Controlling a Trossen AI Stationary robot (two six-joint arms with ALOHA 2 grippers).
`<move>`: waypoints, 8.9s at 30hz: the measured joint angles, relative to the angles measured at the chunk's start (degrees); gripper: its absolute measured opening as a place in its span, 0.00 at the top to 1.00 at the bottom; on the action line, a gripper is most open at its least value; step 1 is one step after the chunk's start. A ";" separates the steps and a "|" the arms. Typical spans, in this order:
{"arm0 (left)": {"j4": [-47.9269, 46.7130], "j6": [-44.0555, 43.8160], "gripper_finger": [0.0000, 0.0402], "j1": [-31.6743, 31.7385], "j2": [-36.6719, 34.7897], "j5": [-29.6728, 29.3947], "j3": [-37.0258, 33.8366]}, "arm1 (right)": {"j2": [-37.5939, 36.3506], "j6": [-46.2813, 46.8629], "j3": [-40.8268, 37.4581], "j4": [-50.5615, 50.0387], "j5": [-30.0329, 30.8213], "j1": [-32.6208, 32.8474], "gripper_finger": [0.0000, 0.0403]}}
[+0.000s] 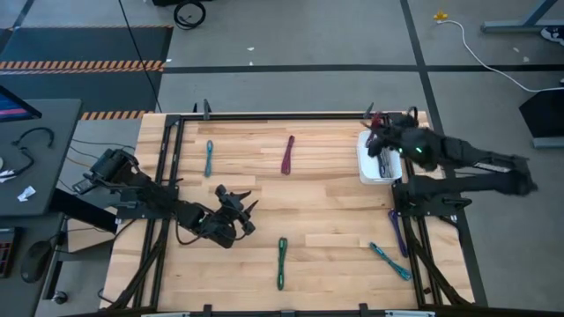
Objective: Pick and place USB-C Cables
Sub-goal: Put the bottom pink charger cable into the white bin, then put the green charger cable into the white bin, then put the bottom blue charger cable into the white bin
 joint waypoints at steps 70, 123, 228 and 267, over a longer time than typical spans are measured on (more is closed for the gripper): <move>5.80 -0.47 0.57 -0.86 -0.28 5.26 0.02 | 7.39 4.65 -7.69 5.64 -23.82 -4.81 0.52; -11.66 -5.18 0.57 -1.81 -16.85 7.53 0.02 | 91.79 -63.32 39.11 24.29 -62.47 27.77 0.53; -12.35 -6.55 0.57 -2.40 -16.35 6.86 0.02 | 9.35 24.25 -12.39 0.61 -5.58 18.46 0.73; -12.52 -6.52 0.57 -2.40 -16.35 7.52 0.00 | 51.03 59.52 -0.42 -3.26 -48.24 66.55 0.62</move>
